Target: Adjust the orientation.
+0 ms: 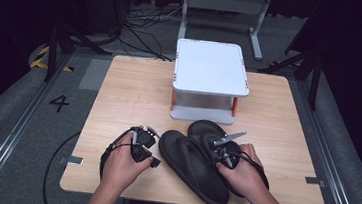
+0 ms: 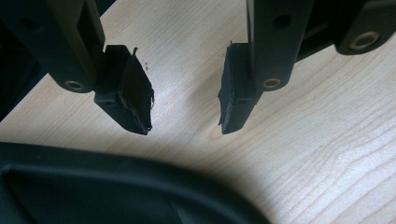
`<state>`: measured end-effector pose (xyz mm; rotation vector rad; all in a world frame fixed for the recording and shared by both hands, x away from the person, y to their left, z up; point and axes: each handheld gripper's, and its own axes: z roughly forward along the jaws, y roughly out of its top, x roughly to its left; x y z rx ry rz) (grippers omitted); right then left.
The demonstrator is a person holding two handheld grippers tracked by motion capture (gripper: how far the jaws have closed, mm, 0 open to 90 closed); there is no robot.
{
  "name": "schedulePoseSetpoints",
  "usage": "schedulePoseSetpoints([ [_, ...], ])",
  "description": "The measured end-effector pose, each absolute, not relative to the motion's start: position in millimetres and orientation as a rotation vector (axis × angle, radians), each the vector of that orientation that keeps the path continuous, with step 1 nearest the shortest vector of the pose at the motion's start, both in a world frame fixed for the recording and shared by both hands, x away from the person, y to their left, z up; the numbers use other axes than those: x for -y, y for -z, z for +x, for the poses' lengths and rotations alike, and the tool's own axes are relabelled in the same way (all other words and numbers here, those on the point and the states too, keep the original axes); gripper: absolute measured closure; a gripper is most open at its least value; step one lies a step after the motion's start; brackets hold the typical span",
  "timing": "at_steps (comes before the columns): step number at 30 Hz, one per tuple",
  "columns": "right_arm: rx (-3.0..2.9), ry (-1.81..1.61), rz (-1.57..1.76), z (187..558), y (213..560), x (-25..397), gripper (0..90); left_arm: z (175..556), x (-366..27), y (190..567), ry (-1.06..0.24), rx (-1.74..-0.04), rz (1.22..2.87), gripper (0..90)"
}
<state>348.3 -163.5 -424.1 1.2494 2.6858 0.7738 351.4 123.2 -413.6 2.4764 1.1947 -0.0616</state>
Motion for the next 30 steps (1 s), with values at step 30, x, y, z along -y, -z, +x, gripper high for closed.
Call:
schedulePoseSetpoints([
  [30,-2.318,-0.927,1.538,416,378,173,77.5,353,-130,411,0.063,-1.202,2.456,55.2],
])
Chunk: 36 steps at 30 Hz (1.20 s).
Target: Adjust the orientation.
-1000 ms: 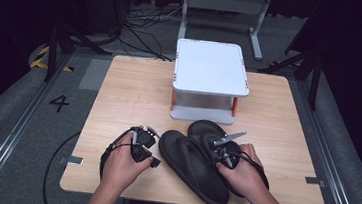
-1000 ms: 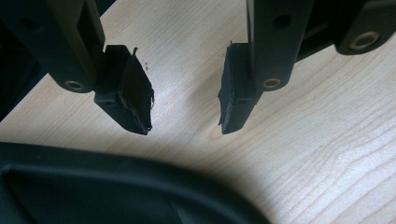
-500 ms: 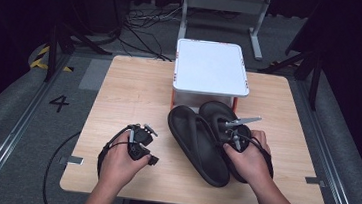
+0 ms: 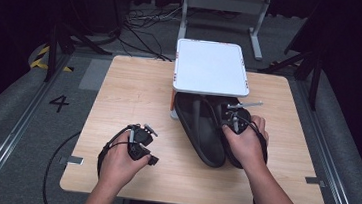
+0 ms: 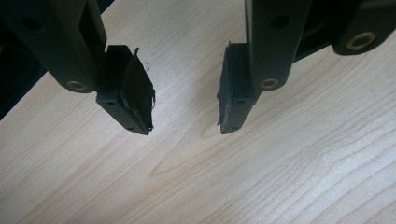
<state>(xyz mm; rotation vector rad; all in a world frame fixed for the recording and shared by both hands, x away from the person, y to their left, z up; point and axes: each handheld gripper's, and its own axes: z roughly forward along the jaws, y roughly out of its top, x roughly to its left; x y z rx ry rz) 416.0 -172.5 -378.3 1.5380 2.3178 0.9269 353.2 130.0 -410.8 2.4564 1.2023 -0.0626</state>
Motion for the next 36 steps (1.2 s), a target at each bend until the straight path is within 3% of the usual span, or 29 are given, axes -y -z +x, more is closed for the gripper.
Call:
schedulePoseSetpoints([
  [25,-2.187,-0.956,1.753,471,388,149,77.3,352,-126,412,0.087,-1.178,2.464,56.6],
  [36,-2.143,-0.922,1.652,488,400,140,75.4,354,-126,414,0.086,-1.174,2.468,56.9],
])
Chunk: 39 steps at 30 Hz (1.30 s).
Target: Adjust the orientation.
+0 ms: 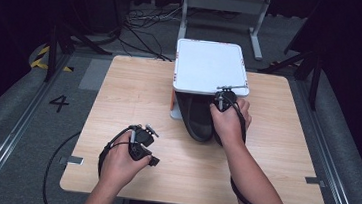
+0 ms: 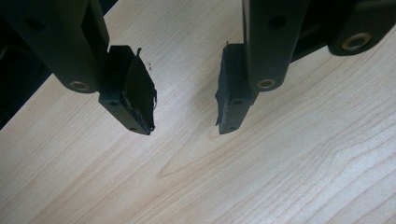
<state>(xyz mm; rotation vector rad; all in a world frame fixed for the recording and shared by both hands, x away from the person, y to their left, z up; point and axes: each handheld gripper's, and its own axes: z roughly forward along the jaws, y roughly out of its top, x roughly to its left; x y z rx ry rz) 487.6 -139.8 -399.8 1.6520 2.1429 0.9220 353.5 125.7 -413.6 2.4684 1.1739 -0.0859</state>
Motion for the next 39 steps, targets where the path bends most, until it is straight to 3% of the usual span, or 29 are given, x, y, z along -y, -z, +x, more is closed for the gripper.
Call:
schedulePoseSetpoints([
  [1,-2.132,-0.947,1.626,488,403,140,72.4,354,-126,414,0.086,-1.174,2.468,56.9],
  [2,-2.098,-1.014,1.584,488,407,141,59.1,353,-125,413,0.09,-1.178,2.47,56.8],
  [3,-2.087,-1.033,1.577,488,407,141,53.1,353,-125,413,0.084,-1.172,2.469,56.9],
  [8,-2.073,-1.09,1.544,480,402,150,44.2,354,-125,414,0.082,-1.177,2.465,56.0],
  [16,-2.099,-1.108,1.448,456,391,174,42.5,357,-122,412,0.05,-1.178,2.451,50.4],
  [25,-2.199,-1.096,1.351,417,396,208,42.2,368,-103,414,-0.051,-1.143,2.45,31.1],
  [29,-2.236,-1.073,1.335,402,404,215,42.3,372,-90,413,-0.03,-1.131,2.452,28.5],
  [33,-2.282,-1.083,1.32,385,411,222,44.7,377,-73,413,-0.008,-1.075,2.489,24.8],
  [36,-2.331,-1.112,1.349,373,418,228,52.7,379,-62,416,-0.055,-1.092,2.519,19.0],
  [39,-2.398,-1.033,1.332,366,424,228,58.6,381,-56,418,-0.028,-1.06,2.535,32.4],
])
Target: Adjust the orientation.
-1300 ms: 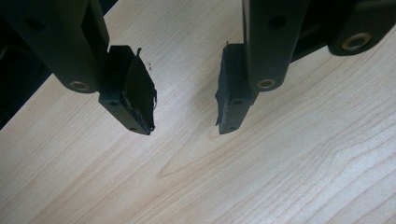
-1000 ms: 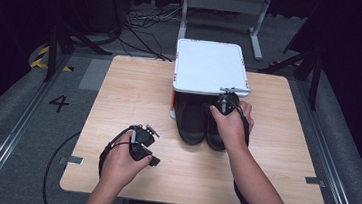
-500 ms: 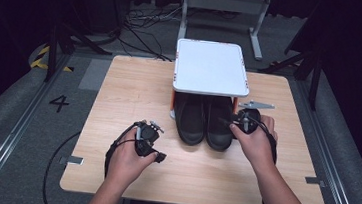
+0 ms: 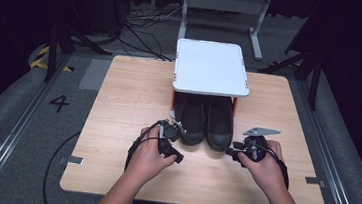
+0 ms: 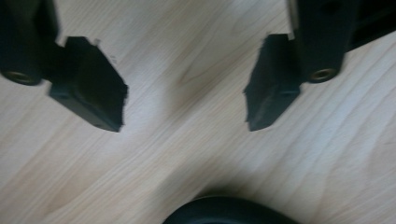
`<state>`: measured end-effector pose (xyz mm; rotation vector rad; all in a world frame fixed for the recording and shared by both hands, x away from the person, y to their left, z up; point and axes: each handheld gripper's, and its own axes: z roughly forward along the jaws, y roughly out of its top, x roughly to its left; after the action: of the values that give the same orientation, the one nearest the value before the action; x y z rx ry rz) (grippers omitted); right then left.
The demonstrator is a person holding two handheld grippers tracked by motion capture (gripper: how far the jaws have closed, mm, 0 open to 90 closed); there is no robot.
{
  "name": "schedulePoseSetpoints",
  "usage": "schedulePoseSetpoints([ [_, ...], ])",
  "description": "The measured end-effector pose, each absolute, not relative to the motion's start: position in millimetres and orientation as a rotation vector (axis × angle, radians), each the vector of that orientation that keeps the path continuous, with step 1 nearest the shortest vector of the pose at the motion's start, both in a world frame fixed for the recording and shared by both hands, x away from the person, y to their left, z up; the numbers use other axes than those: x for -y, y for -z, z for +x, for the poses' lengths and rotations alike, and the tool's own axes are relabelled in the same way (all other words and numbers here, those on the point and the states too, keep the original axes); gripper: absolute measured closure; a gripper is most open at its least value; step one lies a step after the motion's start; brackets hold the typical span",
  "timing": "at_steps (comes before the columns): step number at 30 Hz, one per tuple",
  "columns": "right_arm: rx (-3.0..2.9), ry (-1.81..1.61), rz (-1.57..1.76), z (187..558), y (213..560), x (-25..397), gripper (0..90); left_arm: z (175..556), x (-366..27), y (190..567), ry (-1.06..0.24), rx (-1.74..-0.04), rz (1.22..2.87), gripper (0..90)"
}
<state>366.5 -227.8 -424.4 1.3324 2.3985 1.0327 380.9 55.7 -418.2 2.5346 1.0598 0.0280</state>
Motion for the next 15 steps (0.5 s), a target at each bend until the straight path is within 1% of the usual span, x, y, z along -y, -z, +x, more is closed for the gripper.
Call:
schedulePoseSetpoints([
  [1,-2.415,-1.025,1.332,365,425,228,61.7,382,-54,418,-0.023,-1.054,2.536,35.5],
  [2,-2.425,-1.011,1.336,365,426,229,65.7,383,-53,419,-0.018,-1.052,2.55,42.5],
  [3,-2.443,-0.972,1.338,365,427,230,72.1,383,-50,420,-0.007,-1.057,2.552,49.5],
  [5,-2.494,-0.907,1.351,366,429,230,81.0,385,-48,420,0.007,-1.053,2.554,59.7],
  [6,-2.494,-0.907,1.351,366,429,230,81.0,385,-48,420,0.007,-1.053,2.554,63.2],
  [7,-2.536,-0.864,1.357,368,430,230,87.6,387,-47,421,0.018,-1.06,2.552,66.6],
  [8,-2.55,-0.847,1.356,369,431,229,89.3,390,-43,424,0.03,-1.069,2.556,69.4],
  [10,-2.564,-0.83,1.359,370,431,228,90.0,391,-41,425,0.04,-1.065,2.56,72.9],
  [11,-2.584,-0.811,1.35,372,431,224,90.0,392,-35,429,0.066,-1.05,2.567,73.8],
  [15,-2.628,-0.82,1.346,374,432,211,89.9,395,-23,434,0.112,-1.017,2.574,74.4],
])
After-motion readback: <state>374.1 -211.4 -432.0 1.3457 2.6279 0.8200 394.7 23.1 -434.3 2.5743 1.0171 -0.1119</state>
